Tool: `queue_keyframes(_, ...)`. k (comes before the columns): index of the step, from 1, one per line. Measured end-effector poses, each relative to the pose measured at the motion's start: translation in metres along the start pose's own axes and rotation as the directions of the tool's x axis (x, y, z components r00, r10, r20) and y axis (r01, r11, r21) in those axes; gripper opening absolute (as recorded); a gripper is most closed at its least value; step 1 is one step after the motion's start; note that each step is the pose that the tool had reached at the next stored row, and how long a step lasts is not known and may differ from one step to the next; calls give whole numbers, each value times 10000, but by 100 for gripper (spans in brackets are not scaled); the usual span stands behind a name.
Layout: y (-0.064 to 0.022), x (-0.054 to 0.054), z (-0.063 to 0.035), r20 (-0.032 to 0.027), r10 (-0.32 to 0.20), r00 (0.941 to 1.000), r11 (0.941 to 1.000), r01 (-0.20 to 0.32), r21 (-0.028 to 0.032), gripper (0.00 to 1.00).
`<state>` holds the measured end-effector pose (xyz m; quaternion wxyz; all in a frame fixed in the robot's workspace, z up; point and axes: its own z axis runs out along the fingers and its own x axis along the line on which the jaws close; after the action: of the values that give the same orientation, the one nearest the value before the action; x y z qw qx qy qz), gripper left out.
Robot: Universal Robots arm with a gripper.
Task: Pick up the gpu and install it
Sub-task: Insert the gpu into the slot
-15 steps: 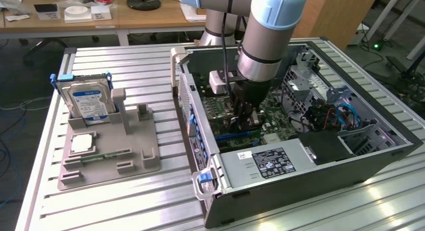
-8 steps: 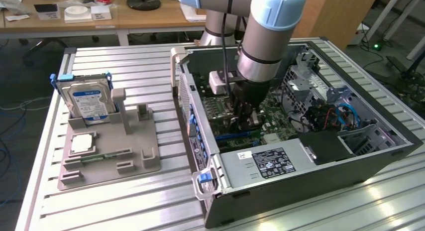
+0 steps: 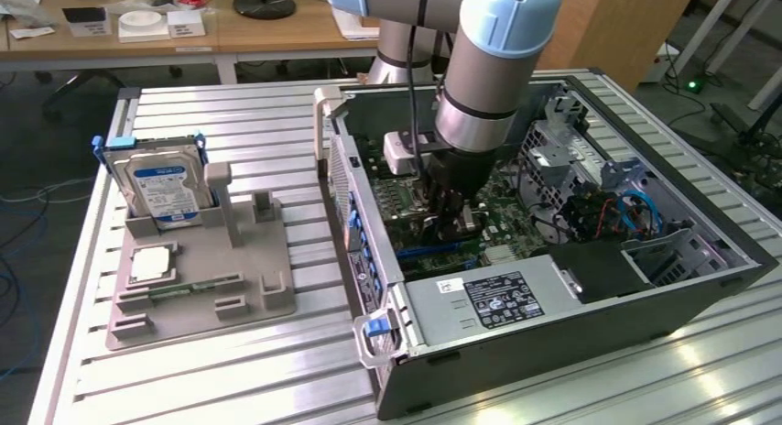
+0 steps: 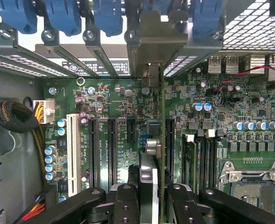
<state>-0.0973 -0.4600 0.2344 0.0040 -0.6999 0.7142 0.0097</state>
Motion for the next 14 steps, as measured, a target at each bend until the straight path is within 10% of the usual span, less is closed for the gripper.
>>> queue_keyframes(14,0,1,36,0,0,10000,10000,0,0,28)
